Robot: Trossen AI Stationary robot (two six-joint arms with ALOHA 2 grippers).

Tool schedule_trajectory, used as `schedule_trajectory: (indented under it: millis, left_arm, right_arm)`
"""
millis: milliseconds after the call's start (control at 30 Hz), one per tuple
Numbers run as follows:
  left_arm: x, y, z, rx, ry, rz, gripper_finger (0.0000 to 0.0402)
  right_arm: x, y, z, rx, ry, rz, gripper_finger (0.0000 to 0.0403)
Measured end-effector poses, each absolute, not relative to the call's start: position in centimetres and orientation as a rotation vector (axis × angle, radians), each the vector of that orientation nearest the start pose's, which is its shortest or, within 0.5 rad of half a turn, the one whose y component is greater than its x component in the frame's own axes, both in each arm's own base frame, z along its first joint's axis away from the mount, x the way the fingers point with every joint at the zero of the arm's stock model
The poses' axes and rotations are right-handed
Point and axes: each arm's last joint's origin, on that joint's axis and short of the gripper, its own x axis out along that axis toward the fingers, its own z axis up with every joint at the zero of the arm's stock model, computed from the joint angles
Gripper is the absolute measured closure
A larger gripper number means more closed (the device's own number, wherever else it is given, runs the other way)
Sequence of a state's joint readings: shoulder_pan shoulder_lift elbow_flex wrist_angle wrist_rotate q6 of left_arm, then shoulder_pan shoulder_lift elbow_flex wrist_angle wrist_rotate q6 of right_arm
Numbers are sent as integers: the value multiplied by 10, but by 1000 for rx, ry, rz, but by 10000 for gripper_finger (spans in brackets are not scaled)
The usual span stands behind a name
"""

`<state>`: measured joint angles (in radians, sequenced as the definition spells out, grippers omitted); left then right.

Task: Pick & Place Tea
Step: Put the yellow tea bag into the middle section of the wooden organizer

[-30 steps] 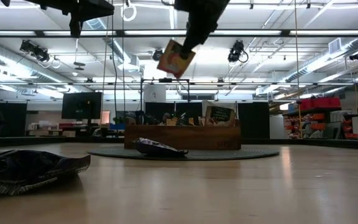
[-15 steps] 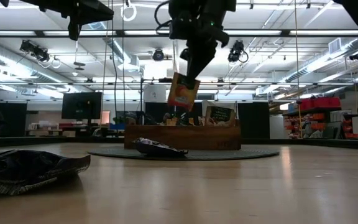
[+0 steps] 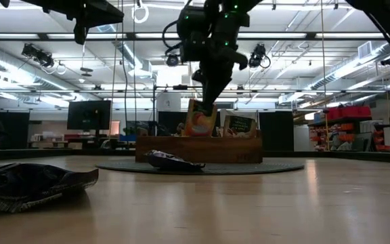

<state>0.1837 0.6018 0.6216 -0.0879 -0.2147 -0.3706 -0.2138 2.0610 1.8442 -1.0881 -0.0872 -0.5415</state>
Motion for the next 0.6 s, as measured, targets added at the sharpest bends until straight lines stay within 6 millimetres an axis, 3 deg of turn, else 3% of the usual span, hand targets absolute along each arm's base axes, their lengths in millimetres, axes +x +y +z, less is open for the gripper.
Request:
schedule_trajectory:
  millis: [600]
  left_arm:
    - [138,33,309,-366,7,436,346]
  right_arm:
    - [423,-96,216,-184,1336,205,403]
